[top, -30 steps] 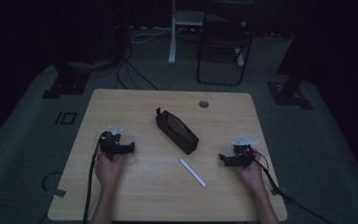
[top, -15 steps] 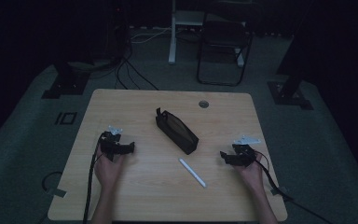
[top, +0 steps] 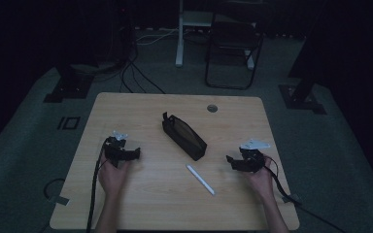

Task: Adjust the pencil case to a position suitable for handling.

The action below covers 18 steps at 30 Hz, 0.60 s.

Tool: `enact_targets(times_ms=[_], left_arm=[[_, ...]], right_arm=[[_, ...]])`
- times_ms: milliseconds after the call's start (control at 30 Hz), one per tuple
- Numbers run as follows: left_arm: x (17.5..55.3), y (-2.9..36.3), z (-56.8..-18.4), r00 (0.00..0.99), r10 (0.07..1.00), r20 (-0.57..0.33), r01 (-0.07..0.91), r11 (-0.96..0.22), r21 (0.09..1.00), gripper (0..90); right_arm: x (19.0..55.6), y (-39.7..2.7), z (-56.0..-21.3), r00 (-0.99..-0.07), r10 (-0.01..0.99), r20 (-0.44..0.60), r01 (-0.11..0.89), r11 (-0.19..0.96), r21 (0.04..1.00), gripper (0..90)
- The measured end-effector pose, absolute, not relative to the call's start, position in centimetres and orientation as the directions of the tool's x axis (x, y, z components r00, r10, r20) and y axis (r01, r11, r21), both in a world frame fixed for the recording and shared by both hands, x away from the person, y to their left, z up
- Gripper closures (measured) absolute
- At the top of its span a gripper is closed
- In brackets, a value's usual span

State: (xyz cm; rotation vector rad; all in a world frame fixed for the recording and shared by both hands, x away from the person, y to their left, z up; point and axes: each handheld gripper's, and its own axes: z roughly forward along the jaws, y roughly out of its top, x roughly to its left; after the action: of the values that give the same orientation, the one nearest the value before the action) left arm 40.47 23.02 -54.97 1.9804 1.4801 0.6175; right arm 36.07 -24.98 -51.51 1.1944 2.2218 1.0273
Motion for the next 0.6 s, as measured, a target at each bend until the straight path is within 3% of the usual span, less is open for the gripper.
enact_targets(times_ms=[367,600], left_arm=[[40.5,23.0,-55.0,0.275,0.961,0.02,0.69,-0.212,0.692,3.7],[40.5,23.0,-55.0,0.275,0.961,0.02,0.691,-0.212,0.692,3.7]], right_arm=[[35.8,-23.7,-49.8,-0.558,0.829,-0.027,0.502,0.363,0.785,43.6],[35.8,-23.0,-49.0,-0.566,0.823,-0.037,0.489,0.372,0.789,46.0]])
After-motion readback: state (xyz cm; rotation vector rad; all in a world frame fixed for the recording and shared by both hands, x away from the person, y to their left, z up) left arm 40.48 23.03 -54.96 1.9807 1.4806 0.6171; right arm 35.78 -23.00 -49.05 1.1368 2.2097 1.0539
